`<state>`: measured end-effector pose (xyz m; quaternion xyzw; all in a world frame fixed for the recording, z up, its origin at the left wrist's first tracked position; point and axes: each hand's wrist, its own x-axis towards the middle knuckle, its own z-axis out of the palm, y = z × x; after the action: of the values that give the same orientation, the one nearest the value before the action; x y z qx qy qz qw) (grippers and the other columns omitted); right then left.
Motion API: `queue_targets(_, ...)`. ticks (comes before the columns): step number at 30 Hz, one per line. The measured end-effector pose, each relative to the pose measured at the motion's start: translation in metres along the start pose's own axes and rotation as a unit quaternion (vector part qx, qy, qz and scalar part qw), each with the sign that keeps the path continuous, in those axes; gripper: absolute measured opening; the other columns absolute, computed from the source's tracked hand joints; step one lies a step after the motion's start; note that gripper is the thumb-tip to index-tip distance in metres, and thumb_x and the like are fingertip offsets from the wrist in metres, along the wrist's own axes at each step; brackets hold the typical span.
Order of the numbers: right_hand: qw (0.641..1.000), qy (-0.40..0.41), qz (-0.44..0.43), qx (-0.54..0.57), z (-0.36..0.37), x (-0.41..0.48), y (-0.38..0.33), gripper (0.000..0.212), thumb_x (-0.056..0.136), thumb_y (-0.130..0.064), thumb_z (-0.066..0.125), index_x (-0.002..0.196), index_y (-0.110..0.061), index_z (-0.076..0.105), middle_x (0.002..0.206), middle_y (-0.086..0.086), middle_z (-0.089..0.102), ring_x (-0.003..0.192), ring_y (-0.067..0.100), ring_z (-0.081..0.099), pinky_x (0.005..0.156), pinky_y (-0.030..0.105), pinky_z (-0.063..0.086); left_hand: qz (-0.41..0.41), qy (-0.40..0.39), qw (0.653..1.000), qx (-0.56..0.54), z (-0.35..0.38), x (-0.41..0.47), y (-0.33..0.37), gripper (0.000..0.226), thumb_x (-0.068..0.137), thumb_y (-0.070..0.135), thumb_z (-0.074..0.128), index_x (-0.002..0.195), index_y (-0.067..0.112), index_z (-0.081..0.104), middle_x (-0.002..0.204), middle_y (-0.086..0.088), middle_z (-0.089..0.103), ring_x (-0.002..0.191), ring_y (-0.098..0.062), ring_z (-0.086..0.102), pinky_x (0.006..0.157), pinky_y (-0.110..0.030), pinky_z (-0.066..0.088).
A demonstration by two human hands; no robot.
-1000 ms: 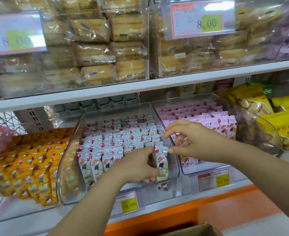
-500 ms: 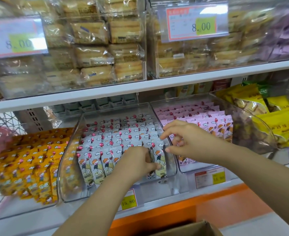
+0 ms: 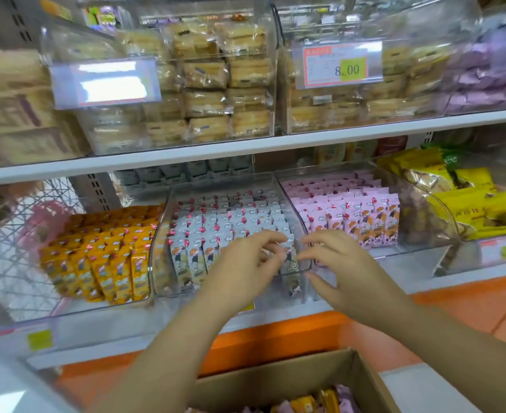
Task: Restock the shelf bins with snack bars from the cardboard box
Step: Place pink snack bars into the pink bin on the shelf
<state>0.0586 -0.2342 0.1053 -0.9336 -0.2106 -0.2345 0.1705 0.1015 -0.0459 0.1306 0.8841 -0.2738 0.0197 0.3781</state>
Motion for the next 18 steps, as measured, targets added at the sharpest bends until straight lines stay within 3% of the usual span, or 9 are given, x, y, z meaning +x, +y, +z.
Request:
queue_targets(4, 1.000, -0.023, -0.002, 0.018, 0.019, -0.038, -0.018, 0.020, 0.080, -0.022, 0.061, 0.099, -0.017, 0.068, 0.102, -0.002, 0.064, 0.097, 0.016, 0.054, 0.087, 0.026, 0.042, 0.039, -0.008, 0.999, -0.035, 0.026, -0.052, -0.009, 0.020, 0.095, 0.019, 0.057, 0.111, 0.029, 0.062, 0.092, 0.017, 0.061, 0.084, 0.004, 0.058, 0.077, -0.011, 0.045)
queue_targets(7, 0.991, -0.070, 0.078, 0.078, 0.042, -0.069, -0.027, 0.026, 0.080, -0.026, 0.060, 0.102, -0.016, 0.069, 0.101, 0.000, 0.067, 0.097, 0.020, 0.061, 0.084, 0.031, 0.047, -0.033, -0.032, 0.994, -0.099, 0.053, -0.094, -0.033, 0.017, 0.094, 0.015, 0.058, 0.105, 0.026, 0.063, 0.086, 0.020, 0.060, 0.076, 0.008, 0.057, 0.073, -0.007, 0.042)
queue_targets(9, 0.979, -0.133, 0.121, 0.096, 0.063, -0.091, -0.027, 0.029, 0.082, -0.025, 0.062, 0.108, -0.014, 0.068, 0.106, 0.002, 0.067, 0.100, 0.021, 0.062, 0.085, 0.023, 0.041, -0.086, -0.037, 0.991, -0.100, 0.074, -0.126, -0.057, 0.017, 0.094, 0.010, 0.057, 0.107, 0.018, 0.065, 0.087, 0.021, 0.059, 0.082, 0.003, 0.060, 0.076, -0.008, 0.042)
queue_targets(11, 0.956, -0.232, 0.157, 0.084, 0.084, -0.114, -0.022, 0.035, 0.086, -0.024, 0.065, 0.120, -0.015, 0.062, 0.117, 0.001, 0.062, 0.110, 0.019, 0.057, 0.087, 0.019, 0.035, -0.151, -0.060, 0.983, -0.085, 0.093, -0.153, -0.084, 0.019, 0.095, 0.009, 0.055, 0.110, 0.016, 0.064, 0.094, 0.015, 0.061, 0.096, -0.009, 0.062, 0.085, -0.016, 0.045)
queue_targets(14, 0.908, -0.326, 0.249, 0.086, 0.110, -0.144, -0.007, 0.046, 0.088, -0.027, 0.064, 0.131, -0.016, 0.053, 0.134, 0.002, 0.053, 0.123, 0.018, 0.050, 0.102, 0.027, 0.038, -0.230, -0.118, 0.965, -0.047, 0.111, -0.179, -0.121, 0.024, 0.098, 0.014, 0.050, 0.119, 0.014, 0.061, 0.112, 0.002, 0.063, 0.106, -0.013, 0.058, 0.092, -0.021, 0.042)
queue_targets(18, 0.845, -0.435, 0.306, 0.047, 0.135, -0.166, 0.005, 0.064, 0.089, -0.027, 0.064, 0.144, -0.012, 0.035, 0.148, 0.012, 0.037, 0.127, 0.025, 0.044, 0.097, 0.026, 0.037, -0.282, -0.157, 0.946, -0.011, 0.125, -0.196, -0.150, 0.025, 0.099, 0.016, 0.049, 0.121, 0.014, 0.061, 0.123, -0.002, 0.063, 0.111, -0.020, 0.058, 0.093, -0.029, 0.044)
